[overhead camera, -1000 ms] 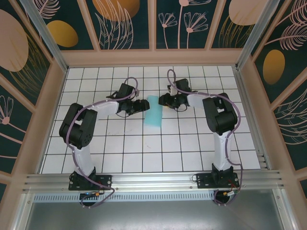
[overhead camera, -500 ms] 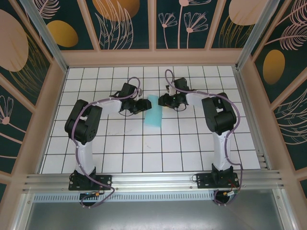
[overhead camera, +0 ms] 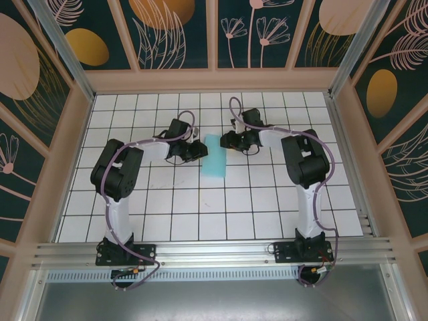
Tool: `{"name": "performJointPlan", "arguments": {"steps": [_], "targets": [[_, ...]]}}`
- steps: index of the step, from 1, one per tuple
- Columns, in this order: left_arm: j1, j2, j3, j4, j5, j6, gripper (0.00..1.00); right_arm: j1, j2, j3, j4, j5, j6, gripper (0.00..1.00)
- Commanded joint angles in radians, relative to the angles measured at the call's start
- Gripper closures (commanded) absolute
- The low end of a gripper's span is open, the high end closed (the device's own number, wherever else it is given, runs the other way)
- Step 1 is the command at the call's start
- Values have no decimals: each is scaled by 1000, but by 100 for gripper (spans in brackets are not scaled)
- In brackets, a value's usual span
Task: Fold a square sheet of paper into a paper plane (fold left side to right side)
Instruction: Third fold the triangle at the center of the table.
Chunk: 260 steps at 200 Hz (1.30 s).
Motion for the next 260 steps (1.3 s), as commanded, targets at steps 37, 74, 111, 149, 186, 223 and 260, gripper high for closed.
{"name": "performJointPlan", "arguments": {"steps": [37, 74, 111, 149, 186, 223, 260], "targets": [[-1, -91, -92, 110, -21, -118, 98, 18, -377, -273, 184, 176, -192, 41], [-7, -114, -130, 138, -7, -150, 99, 165, -617, -556, 285, 341, -283, 35], [-12, -118, -141, 124, 1, -138, 99, 411, -713, -728, 401, 595, -341, 24], [-15, -120, -143, 118, -4, -134, 99, 540, -614, -676, 398, 711, -432, 24], [-20, -118, -139, 118, -1, -134, 99, 582, -498, -615, 414, 739, -517, 24], [-21, -112, -128, 108, 6, -126, 100, 597, -387, -531, 415, 744, -600, 24], [-24, -109, -126, 109, 11, -126, 100, 596, -314, -489, 433, 766, -645, 26]]}}
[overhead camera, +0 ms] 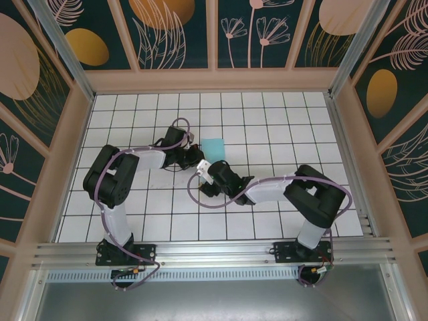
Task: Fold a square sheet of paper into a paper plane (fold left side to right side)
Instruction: Third fold the triangle at the center of the table.
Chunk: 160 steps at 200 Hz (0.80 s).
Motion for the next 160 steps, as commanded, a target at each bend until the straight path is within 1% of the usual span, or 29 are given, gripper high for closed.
{"name": "performJointPlan", "arguments": {"steps": [1, 27, 55, 76, 95, 121, 139, 143, 160], "targets": [[-7, -20, 6, 1, 21, 2, 100, 6, 47, 47, 42, 42, -60, 26], [-9, -18, 10, -3, 25, 5, 100, 5, 81, 76, 49, 69, -62, 29], [-9, -18, 9, -10, 25, 9, 100, -3, 90, 79, 57, 97, -48, 38], [-9, -18, 8, -9, 24, 11, 100, -6, 76, 74, 55, 101, -44, 54], [-8, -17, 9, -8, 23, 13, 100, -8, 66, 70, 41, 90, -48, 65], [-9, -18, 10, -10, 23, 15, 100, -7, 55, 64, 12, 62, -55, 87], [-7, -20, 11, -16, 20, 22, 99, -8, 40, 55, 3, 51, -53, 99], [-7, -20, 12, -20, 18, 25, 99, -9, 38, 54, 3, 47, -52, 100], [-6, -33, 23, -51, 15, 55, 94, -8, 27, 48, -5, 24, -51, 100]]}}
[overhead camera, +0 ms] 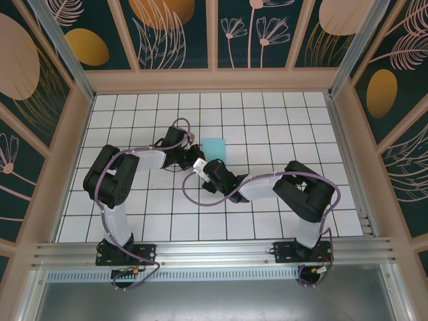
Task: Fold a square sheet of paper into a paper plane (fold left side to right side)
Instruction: Third fold the triangle at the center of the table.
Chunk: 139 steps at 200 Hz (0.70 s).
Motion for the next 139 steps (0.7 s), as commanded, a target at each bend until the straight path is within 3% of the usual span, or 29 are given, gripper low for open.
{"name": "performJointPlan", "arguments": {"steps": [1, 71, 87, 114, 139], "targets": [[-5, -33, 23, -47, 12, 51, 94, -4, -47, -6, -21, -41, 4, 100], [69, -179, 45, -216, -1, 178, 53, -25, -63, -12, -44, -110, 34, 100], [69, -174, 70, -228, 14, 191, 52, -26, -61, -9, -44, -114, 38, 100], [66, -106, 130, -187, 89, 181, 62, -26, -53, -2, -47, -120, 49, 100], [51, -19, 214, -182, 126, 194, 64, -26, -50, -1, -47, -117, 59, 100]]}}
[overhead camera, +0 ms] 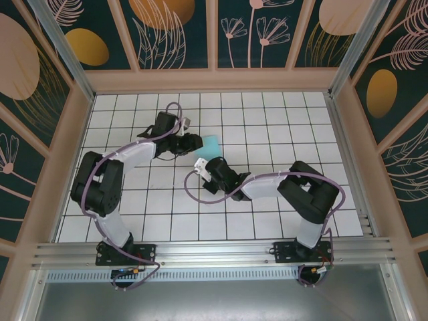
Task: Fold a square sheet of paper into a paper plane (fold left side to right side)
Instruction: Third fold the triangle at the center of the table.
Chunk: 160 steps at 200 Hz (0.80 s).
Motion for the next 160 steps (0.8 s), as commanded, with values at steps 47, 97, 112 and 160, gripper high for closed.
{"name": "performJointPlan", "arguments": {"steps": [47, 97, 112, 160], "targets": [[-42, 270, 247, -71, 74, 80, 67, -10, -12, 13, -17, -25, 53, 100], [-56, 378, 333, -111, 55, 99, 67, -34, -10, 27, -29, -68, 92, 100], [-58, 400, 345, -120, 52, 103, 67, -42, -15, 32, -39, -89, 102, 100], [-68, 433, 350, -143, 34, 130, 68, -114, -27, 64, -89, -272, 155, 100]]}}
